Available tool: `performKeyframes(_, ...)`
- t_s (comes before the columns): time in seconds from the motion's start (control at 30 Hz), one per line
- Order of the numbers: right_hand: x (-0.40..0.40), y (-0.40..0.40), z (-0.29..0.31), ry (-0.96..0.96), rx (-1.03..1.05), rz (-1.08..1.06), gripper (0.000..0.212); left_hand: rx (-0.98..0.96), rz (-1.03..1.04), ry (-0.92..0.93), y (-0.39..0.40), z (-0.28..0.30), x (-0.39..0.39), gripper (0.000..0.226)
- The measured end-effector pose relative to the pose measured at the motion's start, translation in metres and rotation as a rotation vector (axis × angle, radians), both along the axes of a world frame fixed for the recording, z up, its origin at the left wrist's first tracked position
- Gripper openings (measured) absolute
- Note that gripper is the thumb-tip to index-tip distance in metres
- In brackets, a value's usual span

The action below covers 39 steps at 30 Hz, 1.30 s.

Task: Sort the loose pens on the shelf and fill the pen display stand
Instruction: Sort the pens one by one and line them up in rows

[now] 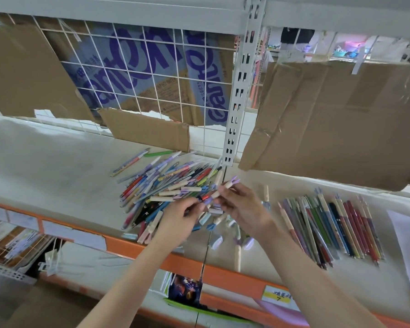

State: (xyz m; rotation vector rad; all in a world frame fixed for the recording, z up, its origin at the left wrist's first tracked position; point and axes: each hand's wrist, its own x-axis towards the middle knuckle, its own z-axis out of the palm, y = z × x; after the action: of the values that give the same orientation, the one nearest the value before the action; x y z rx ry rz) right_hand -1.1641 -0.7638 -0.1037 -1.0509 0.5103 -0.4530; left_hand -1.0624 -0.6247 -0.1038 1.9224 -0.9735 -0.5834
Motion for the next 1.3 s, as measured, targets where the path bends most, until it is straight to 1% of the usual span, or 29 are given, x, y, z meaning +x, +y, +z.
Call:
performKeyframes(0.07, 0.004, 0.008, 0.001, -0.023, 0.016, -0.060, 0.009, 0.002, 0.056, 0.004, -0.005, 0.002, -0.004, 0.025)
performKeyframes(0.13, 0.006, 0.011, 0.005, -0.032, 0.017, -0.118, 0.011, -0.023, 0.106, -0.031, -0.010, 0.006, -0.007, 0.023)
performKeyframes(0.17, 0.006, 0.011, 0.007, -0.036, 0.015, -0.132, 0.008, -0.049, 0.128, -0.113, -0.011, 0.008, -0.009, 0.021)
performKeyframes(0.23, 0.004, 0.012, 0.008, -0.048, 0.056, -0.163, 0.008, -0.104, 0.159, -0.455, -0.014, 0.010, -0.013, 0.016)
performKeyframes(0.27, 0.003, 0.013, 0.008, -0.050, 0.090, -0.180, 0.010, -0.114, 0.159, -0.590, -0.015, 0.010, -0.015, 0.014)
performKeyframes(0.3, 0.002, 0.014, 0.008, -0.042, 0.107, -0.192, 0.012, -0.115, 0.159, -0.651, -0.015, 0.010, -0.017, 0.012)
performKeyframes(0.33, 0.000, 0.015, 0.009, -0.026, 0.104, -0.200, 0.012, -0.107, 0.139, -0.637, -0.017, 0.009, -0.018, 0.013)
performKeyframes(0.37, 0.000, 0.016, 0.009, -0.011, 0.082, -0.210, 0.011, -0.094, 0.107, -0.576, -0.020, 0.009, -0.018, 0.015)
performKeyframes(0.4, -0.001, 0.016, 0.010, -0.005, 0.046, -0.221, 0.011, -0.077, 0.062, -0.476, -0.023, 0.008, -0.017, 0.018)
performKeyframes(0.47, -0.003, 0.014, 0.013, 0.003, -0.073, -0.235, 0.009, -0.041, -0.010, -0.268, -0.031, 0.008, -0.013, 0.023)
performKeyframes(0.53, -0.008, 0.006, 0.016, 0.045, -0.212, -0.245, 0.005, 0.004, -0.062, -0.176, -0.035, 0.010, -0.011, 0.027)
performKeyframes(0.57, -0.014, 0.000, 0.017, 0.098, -0.300, -0.261, 0.007, 0.016, -0.081, -0.160, -0.034, 0.010, -0.009, 0.027)
performKeyframes(0.63, -0.028, -0.014, 0.015, 0.291, -0.566, -0.329, 0.020, 0.006, -0.092, -0.135, -0.029, 0.004, -0.004, 0.019)
performKeyframes(0.7, -0.046, -0.027, 0.010, 0.489, -0.825, -0.373, 0.026, -0.004, -0.050, -0.149, -0.021, -0.002, 0.003, 0.011)
performKeyframes(0.73, -0.054, -0.031, 0.006, 0.566, -0.904, -0.372, 0.026, -0.009, -0.014, -0.168, -0.018, -0.004, 0.006, 0.011)
performKeyframes(0.83, -0.076, -0.033, -0.011, 0.780, -1.051, -0.314, 0.027, 0.010, 0.090, -0.257, -0.011, -0.008, 0.014, 0.016)
performKeyframes(0.93, -0.084, -0.029, -0.022, 0.937, -1.130, -0.203, 0.025, 0.125, 0.133, -0.371, -0.007, -0.011, 0.021, 0.013)
performKeyframes(1.0, -0.086, -0.032, -0.024, 1.006, -1.178, -0.180, 0.028, 0.188, 0.128, -0.406, -0.005, -0.013, 0.023, 0.010)
performKeyframes(1.1, -0.090, -0.040, -0.024, 1.079, -1.220, -0.179, 0.035, 0.228, 0.084, -0.446, -0.004, -0.018, 0.022, 0.007)
performKeyframes(1.2, -0.087, -0.042, -0.020, 1.173, -1.248, -0.157, 0.033, 0.269, 0.064, -0.509, -0.004, -0.022, 0.020, 0.011)
performKeyframes(1.27, -0.081, -0.040, -0.017, 1.173, -1.297, -0.151, 0.031, 0.297, 0.054, -0.555, -0.004, -0.023, 0.019, 0.013)
performKeyframes(1.3, -0.076, -0.037, -0.016, 1.124, -1.307, -0.154, 0.029, 0.306, 0.049, -0.566, -0.004, -0.024, 0.019, 0.014)
